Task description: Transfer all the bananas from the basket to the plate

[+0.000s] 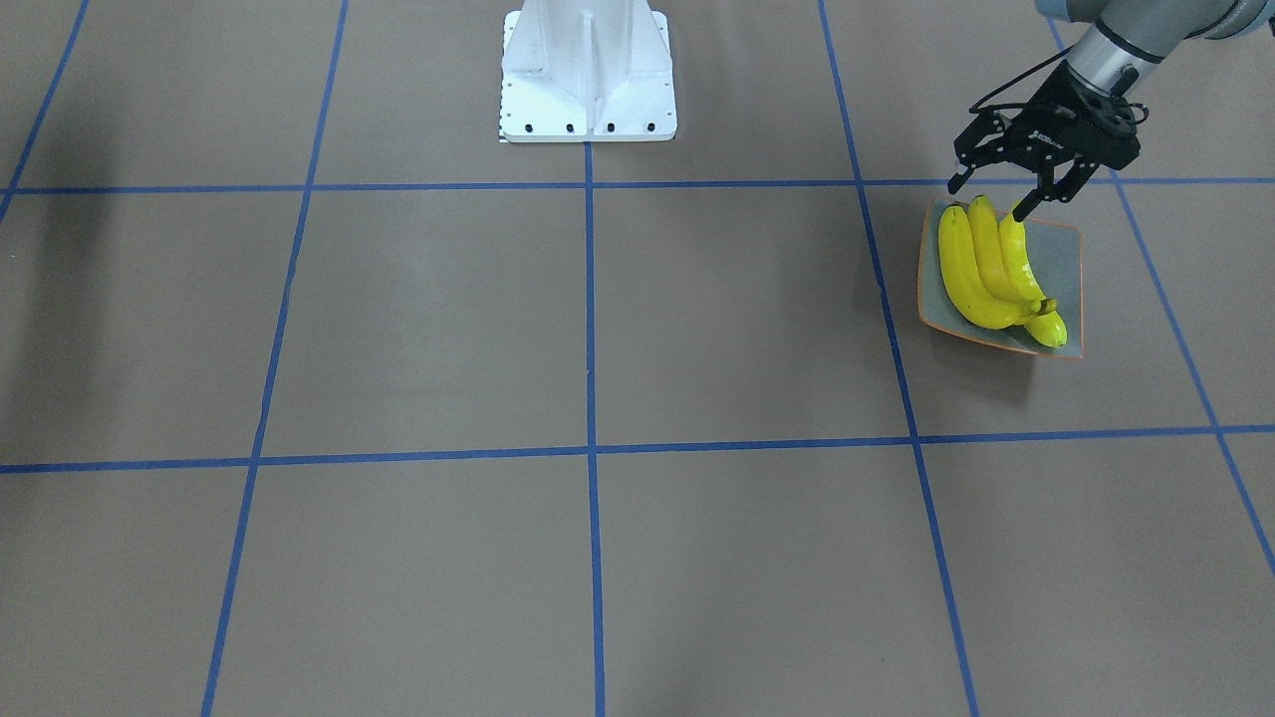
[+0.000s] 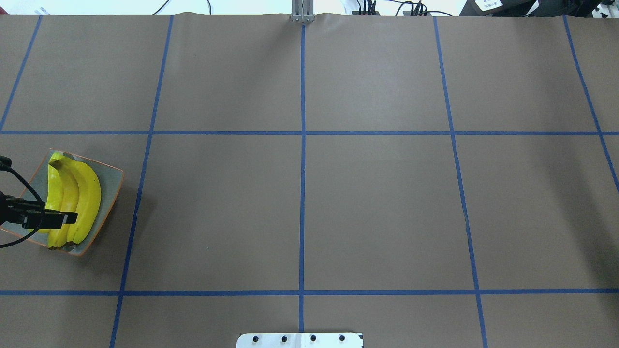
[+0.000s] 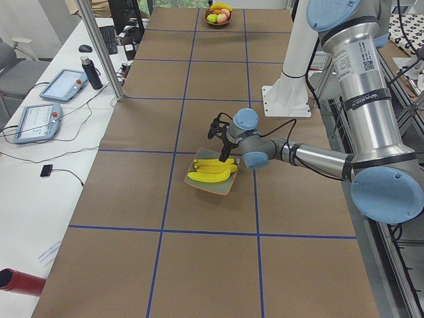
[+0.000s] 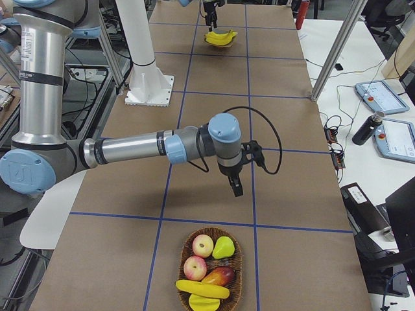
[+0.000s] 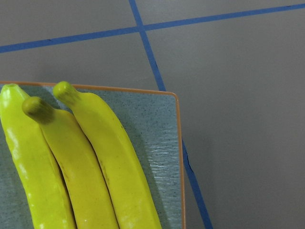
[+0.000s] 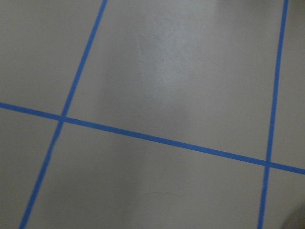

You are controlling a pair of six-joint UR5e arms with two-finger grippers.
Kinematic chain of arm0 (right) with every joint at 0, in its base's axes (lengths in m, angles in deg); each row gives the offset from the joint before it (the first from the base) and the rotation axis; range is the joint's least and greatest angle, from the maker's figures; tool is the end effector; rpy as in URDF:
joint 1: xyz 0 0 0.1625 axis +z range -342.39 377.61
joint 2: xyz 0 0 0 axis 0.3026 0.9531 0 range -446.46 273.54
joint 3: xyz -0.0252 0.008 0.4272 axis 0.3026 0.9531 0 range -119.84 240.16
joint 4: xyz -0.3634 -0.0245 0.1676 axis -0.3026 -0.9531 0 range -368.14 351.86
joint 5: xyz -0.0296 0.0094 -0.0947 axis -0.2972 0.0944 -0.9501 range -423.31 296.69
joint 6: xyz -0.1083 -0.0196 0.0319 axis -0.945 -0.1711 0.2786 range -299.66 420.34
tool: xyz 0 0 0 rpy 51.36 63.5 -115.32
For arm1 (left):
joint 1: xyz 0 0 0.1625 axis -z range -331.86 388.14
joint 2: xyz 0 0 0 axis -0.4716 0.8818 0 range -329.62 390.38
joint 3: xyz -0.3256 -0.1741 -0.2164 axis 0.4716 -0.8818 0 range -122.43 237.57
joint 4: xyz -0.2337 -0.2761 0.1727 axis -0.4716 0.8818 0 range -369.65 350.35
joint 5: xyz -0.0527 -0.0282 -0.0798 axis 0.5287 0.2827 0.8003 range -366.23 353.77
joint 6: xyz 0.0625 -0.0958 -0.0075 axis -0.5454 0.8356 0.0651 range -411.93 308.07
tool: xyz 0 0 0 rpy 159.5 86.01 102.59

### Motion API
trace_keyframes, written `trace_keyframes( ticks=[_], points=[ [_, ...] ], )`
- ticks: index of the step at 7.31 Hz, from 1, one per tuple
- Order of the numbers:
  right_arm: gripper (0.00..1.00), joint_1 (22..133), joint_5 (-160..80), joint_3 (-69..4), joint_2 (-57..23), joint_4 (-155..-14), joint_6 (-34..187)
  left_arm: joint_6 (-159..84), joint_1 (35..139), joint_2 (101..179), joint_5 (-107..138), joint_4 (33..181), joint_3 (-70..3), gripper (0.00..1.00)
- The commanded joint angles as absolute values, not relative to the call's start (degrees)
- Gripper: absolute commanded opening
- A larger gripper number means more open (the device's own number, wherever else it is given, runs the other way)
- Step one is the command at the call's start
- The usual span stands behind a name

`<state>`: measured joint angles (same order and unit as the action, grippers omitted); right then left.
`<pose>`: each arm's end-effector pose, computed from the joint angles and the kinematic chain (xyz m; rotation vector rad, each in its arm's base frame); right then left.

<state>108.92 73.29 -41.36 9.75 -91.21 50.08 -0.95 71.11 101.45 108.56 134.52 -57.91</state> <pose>0.0602 -0.4431 0.6089 0.2827 -0.7875 -0.2339 0.2173 -0.3188 0.4882 0.3882 1.0423 0.1676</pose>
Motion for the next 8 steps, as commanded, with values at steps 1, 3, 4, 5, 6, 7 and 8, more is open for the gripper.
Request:
trace_keyframes(
  ticks=[1, 3, 4, 5, 6, 7, 8],
  points=[
    [1.0, 120.2, 78.4, -20.8, 4.9, -91.3, 29.0, -1.0, 71.1, 101.7, 108.6, 134.9, -57.9, 1.0],
    [1.0, 124.1, 78.5, -7.0, 0.9, -91.2, 23.2, -1.0, 71.1, 101.7, 108.5, 135.1, -58.0, 1.0],
    [1.0, 124.4, 78.1, -4.3, 1.2, -91.2, 23.7, -1.0, 71.1, 101.7, 108.5, 135.5, -58.1, 1.0],
    [1.0, 124.9, 77.8, -3.8, 2.4, -90.8, 24.4, -1.0, 71.1, 101.7, 108.4, 136.0, -58.1, 1.0],
    [1.0, 124.8, 76.1, -2.9, 4.5, -84.7, 28.9, -1.0, 71.1, 101.7, 108.4, 136.2, -58.3, 1.0],
    [0.99, 124.8, 70.5, 0.1, 6.1, -71.5, 38.7, -1.0, 71.1, 101.7, 108.3, 136.9, -58.3, 1.0],
    [0.99, 124.8, 69.6, 3.1, 6.3, -66.5, 41.6, -1.0, 71.1, 101.7, 108.3, 136.9, -58.3, 1.0]
  ],
)
